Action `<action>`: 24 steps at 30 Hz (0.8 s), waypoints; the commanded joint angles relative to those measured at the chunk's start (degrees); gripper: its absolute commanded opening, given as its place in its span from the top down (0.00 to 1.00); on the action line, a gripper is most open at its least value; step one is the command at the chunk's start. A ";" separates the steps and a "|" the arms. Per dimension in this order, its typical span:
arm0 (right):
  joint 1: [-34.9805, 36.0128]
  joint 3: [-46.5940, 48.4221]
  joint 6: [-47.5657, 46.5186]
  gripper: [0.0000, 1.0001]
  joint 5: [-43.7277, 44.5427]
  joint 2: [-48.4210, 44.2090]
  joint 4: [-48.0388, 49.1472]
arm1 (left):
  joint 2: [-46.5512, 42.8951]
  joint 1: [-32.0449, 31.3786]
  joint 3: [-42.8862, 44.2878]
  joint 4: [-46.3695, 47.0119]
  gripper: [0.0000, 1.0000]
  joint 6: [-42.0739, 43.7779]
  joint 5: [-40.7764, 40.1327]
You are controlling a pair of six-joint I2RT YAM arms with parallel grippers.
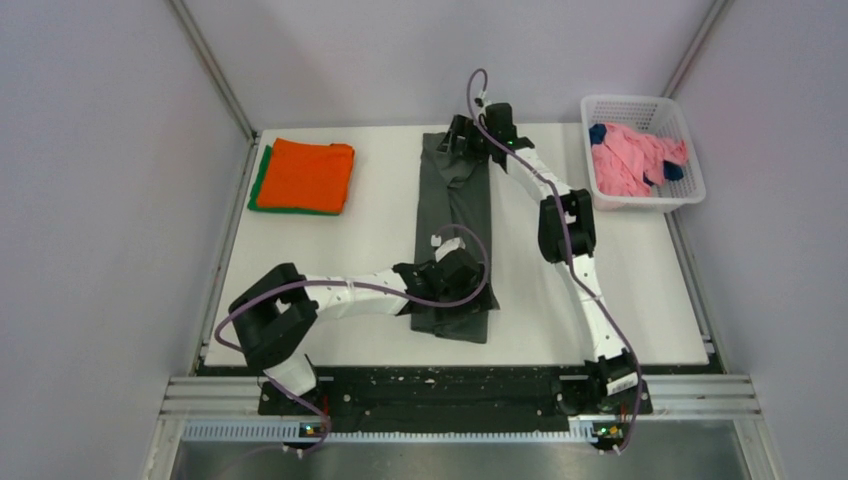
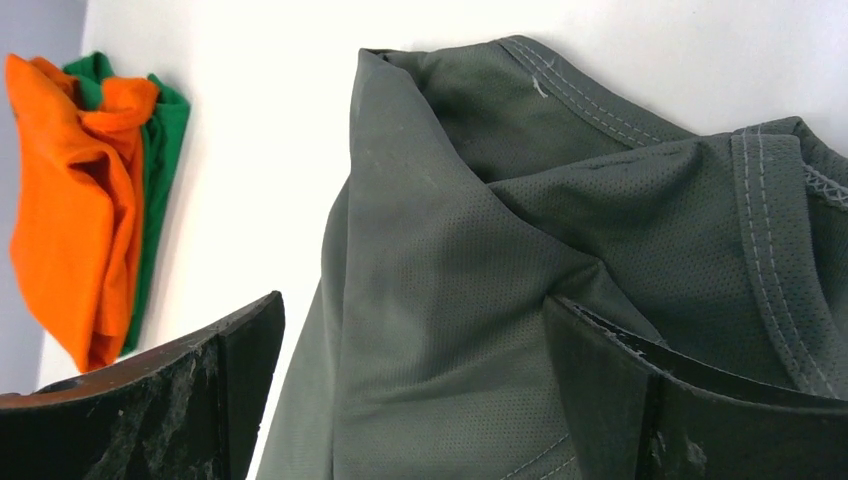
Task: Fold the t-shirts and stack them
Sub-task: Rotate the tshirt 90 degrees, then grab the bottom of the folded rectangular tshirt with both arms
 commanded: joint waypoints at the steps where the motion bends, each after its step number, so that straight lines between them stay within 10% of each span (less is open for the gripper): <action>1: 1.10 1.12 -6.81 0.01 4.26 -9.79 -2.74 | -7.94 -2.51 1.09 -6.38 0.01 0.28 -9.12; 7: 0.99 -10.76 -14.69 0.01 13.03 -30.00 -11.11 | -18.51 -3.68 -2.58 -17.35 0.01 -0.28 -19.91; 13: 1.40 -59.57 -5.86 0.01 26.12 -63.83 -4.99 | -25.64 3.80 -14.46 -17.16 0.03 0.21 -13.84; 24: 12.02 -103.63 8.94 0.12 14.09 -92.59 -1.32 | -22.70 7.01 -21.81 -5.50 0.32 1.25 -5.13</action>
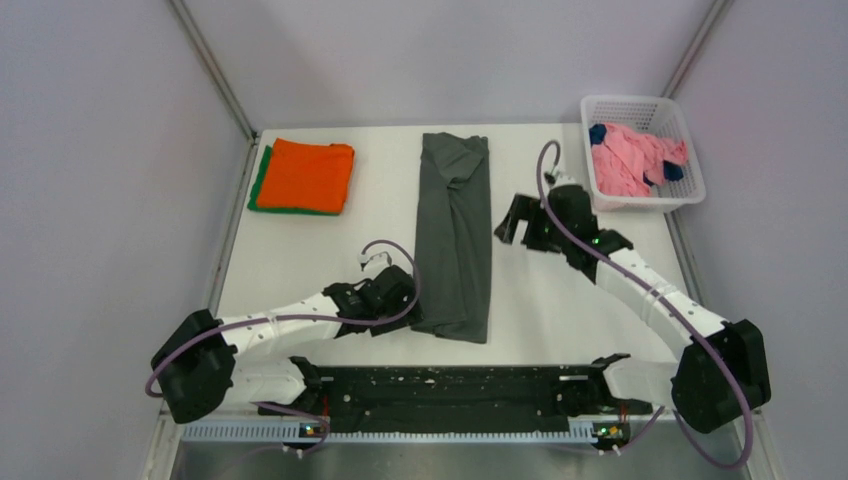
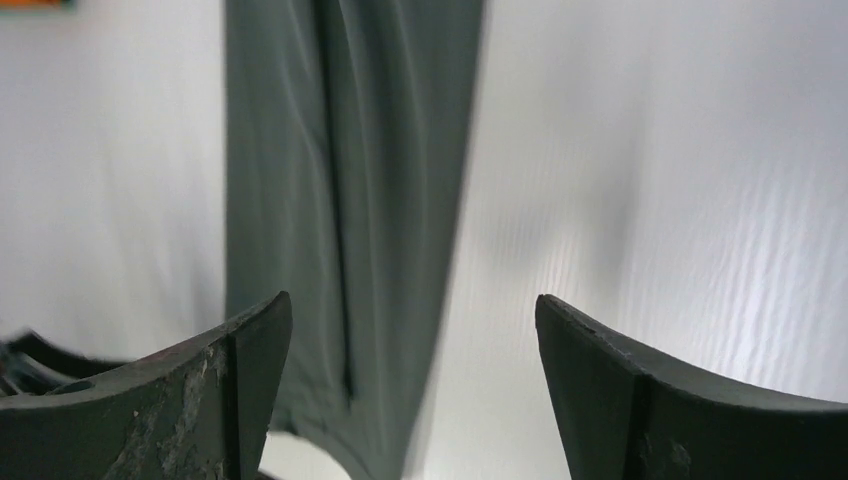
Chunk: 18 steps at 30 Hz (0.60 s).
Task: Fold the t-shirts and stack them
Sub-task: Grab the bottom of the folded rectangular tshirt with both arms
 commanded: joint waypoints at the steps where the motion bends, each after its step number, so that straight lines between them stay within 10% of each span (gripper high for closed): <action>1: 7.22 -8.00 6.38 0.16 -6.46 -5.55 0.38 | 3.36 0.39 -0.79 7.82 0.36 0.46 4.06; 11: 17.81 -22.92 17.31 0.37 -7.60 -9.92 10.12 | 7.69 1.40 -0.97 8.61 0.62 -1.63 1.41; 16: 19.17 -24.27 17.64 0.42 -8.19 -8.33 13.33 | 8.53 1.40 -1.77 8.36 1.00 -1.74 1.35; 18: 19.81 -24.61 18.73 0.45 -9.28 -6.84 15.70 | 9.36 1.40 -1.53 8.33 1.00 -1.25 2.63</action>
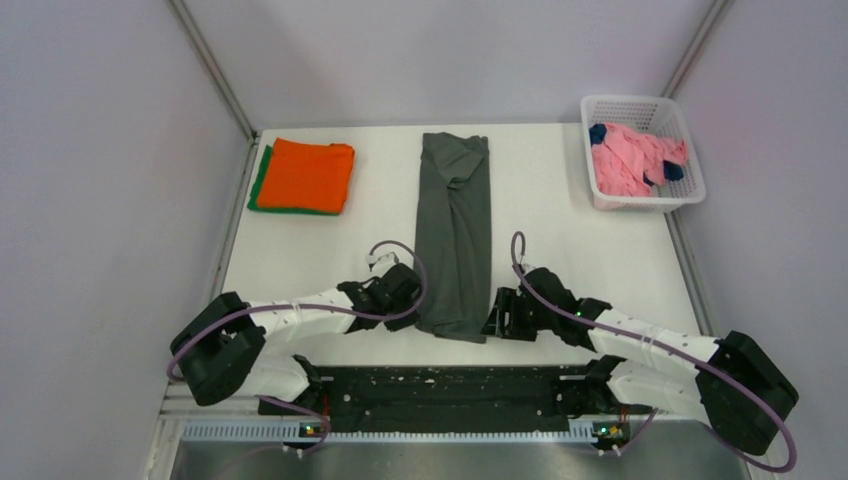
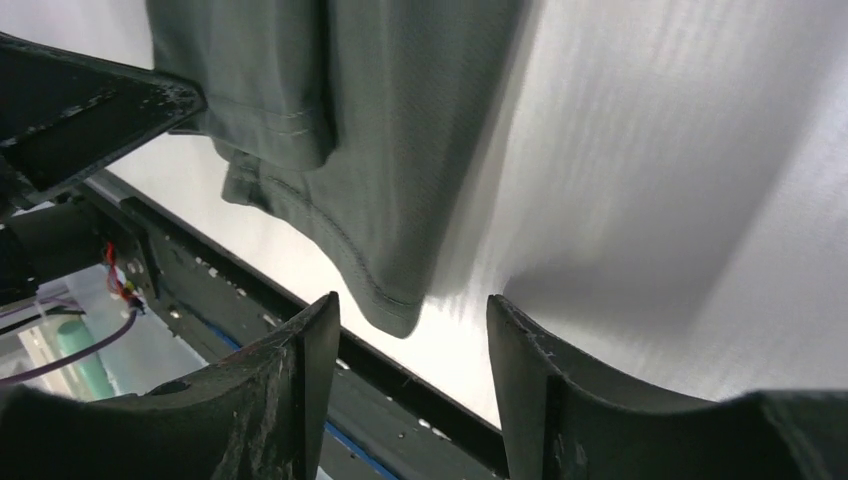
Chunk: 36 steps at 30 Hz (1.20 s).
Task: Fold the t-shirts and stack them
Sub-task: Grab the bottom of the folded rectangular tshirt with both arms, then fold the folded rectangular tshirt in 1/3 of the way
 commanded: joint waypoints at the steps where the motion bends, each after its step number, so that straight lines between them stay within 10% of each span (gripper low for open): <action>1: 2.18 -0.28 3.29 0.47 -1.94 2.75 10.14 | 2.45 0.13 -0.32 -0.46 1.00 0.64 1.16; 8: 5.55 -1.20 3.69 1.00 -0.46 5.34 7.03 | 1.74 -0.91 -3.67 0.21 1.00 -1.84 5.77; 22: 5.96 -6.89 2.73 1.00 -14.51 -18.12 -10.12 | -4.20 -15.28 -5.68 -1.07 1.00 -5.84 12.18; 36: 2.10 9.30 -5.83 1.00 -2.21 -8.97 -8.60 | -4.75 -6.17 8.51 -3.89 1.00 5.53 0.37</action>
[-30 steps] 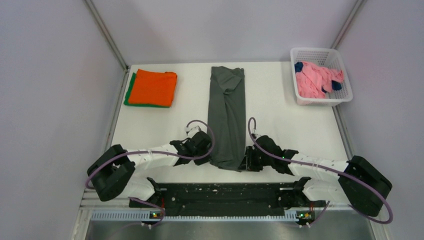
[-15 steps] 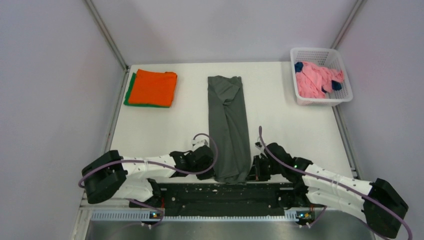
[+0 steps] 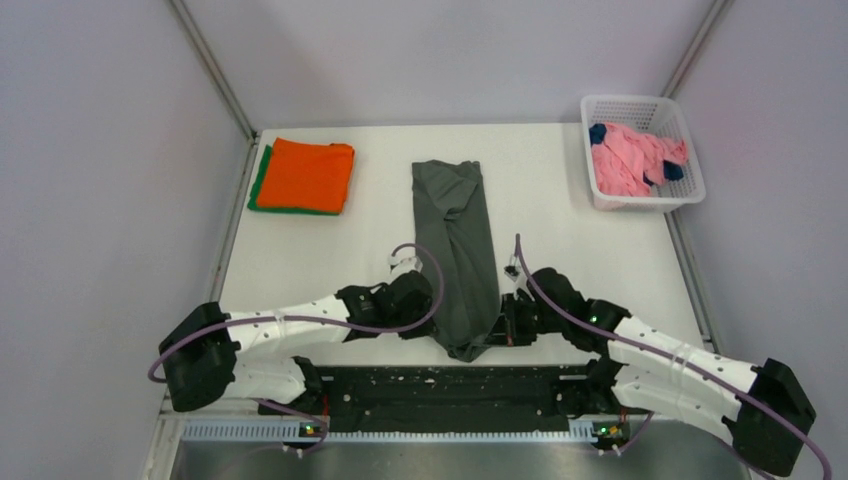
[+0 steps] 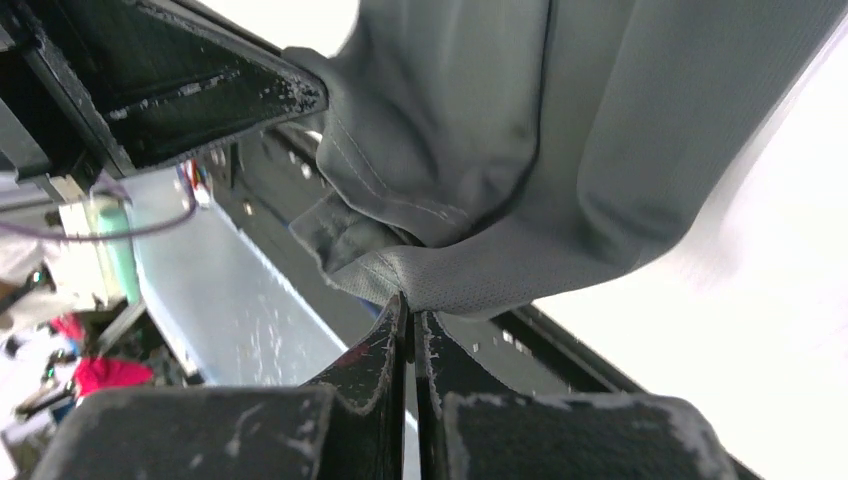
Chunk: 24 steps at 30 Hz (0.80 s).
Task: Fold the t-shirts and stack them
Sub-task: Fold the folded rectangular tshirt in 1/3 of the way
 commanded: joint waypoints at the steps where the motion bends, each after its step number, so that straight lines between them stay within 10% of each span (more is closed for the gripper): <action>1: -3.57 7.50 -4.47 1.00 6.42 4.84 2.11 | 0.94 5.31 5.73 1.12 1.00 4.88 -3.77; 24: -22.44 29.10 -12.62 1.00 1.03 34.92 14.97 | 19.50 27.30 27.23 -1.56 1.00 17.24 -2.62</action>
